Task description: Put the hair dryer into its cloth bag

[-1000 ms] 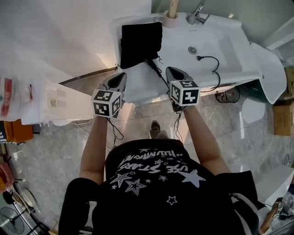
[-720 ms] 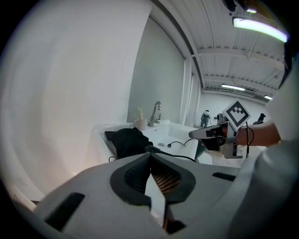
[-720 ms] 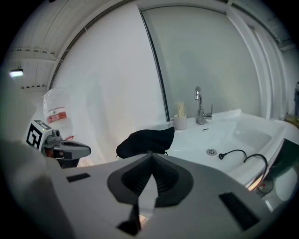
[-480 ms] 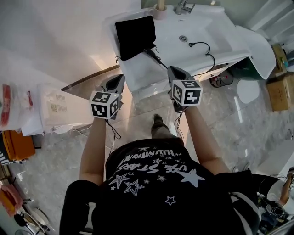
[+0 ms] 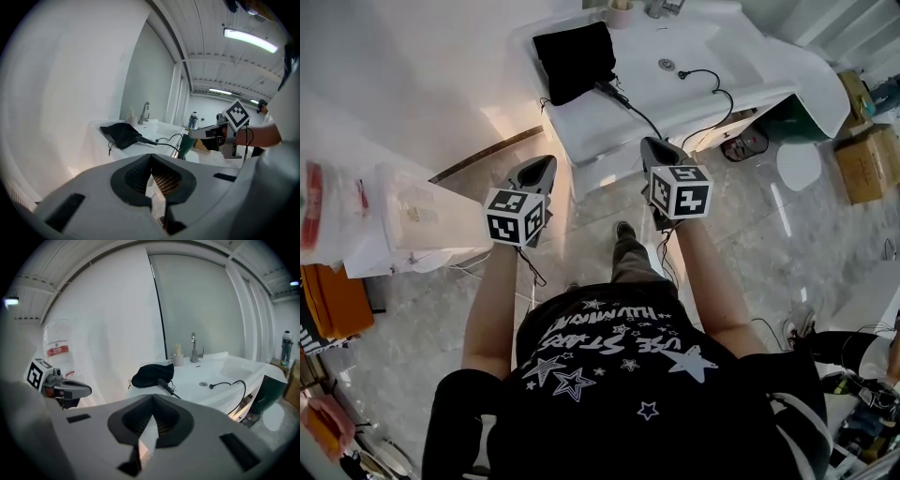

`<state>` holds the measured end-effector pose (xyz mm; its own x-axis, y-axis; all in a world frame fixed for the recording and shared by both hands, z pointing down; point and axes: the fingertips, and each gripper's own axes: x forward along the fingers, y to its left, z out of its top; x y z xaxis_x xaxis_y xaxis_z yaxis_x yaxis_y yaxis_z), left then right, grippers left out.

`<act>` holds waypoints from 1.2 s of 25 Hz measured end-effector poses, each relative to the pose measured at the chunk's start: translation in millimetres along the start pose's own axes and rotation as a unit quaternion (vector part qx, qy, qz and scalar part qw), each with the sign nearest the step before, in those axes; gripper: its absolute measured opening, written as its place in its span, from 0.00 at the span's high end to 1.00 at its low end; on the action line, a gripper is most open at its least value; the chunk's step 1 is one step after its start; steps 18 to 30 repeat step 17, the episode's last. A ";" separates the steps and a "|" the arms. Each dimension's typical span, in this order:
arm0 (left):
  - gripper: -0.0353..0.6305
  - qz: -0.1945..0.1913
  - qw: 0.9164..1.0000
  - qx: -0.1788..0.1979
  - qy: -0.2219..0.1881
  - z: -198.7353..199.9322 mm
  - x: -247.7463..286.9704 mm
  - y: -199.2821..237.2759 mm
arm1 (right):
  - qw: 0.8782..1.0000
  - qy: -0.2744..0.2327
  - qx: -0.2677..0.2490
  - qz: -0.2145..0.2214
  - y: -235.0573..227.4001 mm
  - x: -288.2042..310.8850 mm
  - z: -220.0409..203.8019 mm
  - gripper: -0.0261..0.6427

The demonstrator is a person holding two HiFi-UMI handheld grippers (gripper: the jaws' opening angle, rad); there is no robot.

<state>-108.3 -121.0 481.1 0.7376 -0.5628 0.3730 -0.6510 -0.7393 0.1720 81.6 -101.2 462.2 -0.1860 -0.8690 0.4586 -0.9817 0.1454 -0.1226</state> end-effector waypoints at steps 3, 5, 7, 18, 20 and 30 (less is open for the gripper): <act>0.93 -0.013 1.000 -0.002 0.001 -8.7 -11.7 -5.8 | 1.000 0.000 -0.002 -0.009 12.0 -15.0 -9.5 0.95; 0.93 -0.022 1.000 0.000 0.000 -11.7 -18.5 -10.3 | 1.000 0.001 0.001 -0.018 16.9 -25.5 -16.8 0.95; 0.93 -0.031 1.000 0.000 -0.001 -14.5 -25.8 -14.9 | 1.000 0.002 0.007 -0.028 21.5 -35.5 -23.8 0.95; 0.93 -0.062 0.998 0.006 0.012 -49.6 -66.7 -30.7 | 0.998 -0.005 0.016 -0.052 57.1 -80.8 -52.7 0.95; 0.93 -0.062 0.998 0.006 0.012 -49.6 -66.7 -30.7 | 0.998 -0.005 0.016 -0.052 57.1 -80.8 -52.7 0.95; 0.93 -0.062 0.998 0.006 0.012 -49.6 -66.7 -30.7 | 0.998 -0.005 0.016 -0.052 57.1 -80.8 -52.7 0.95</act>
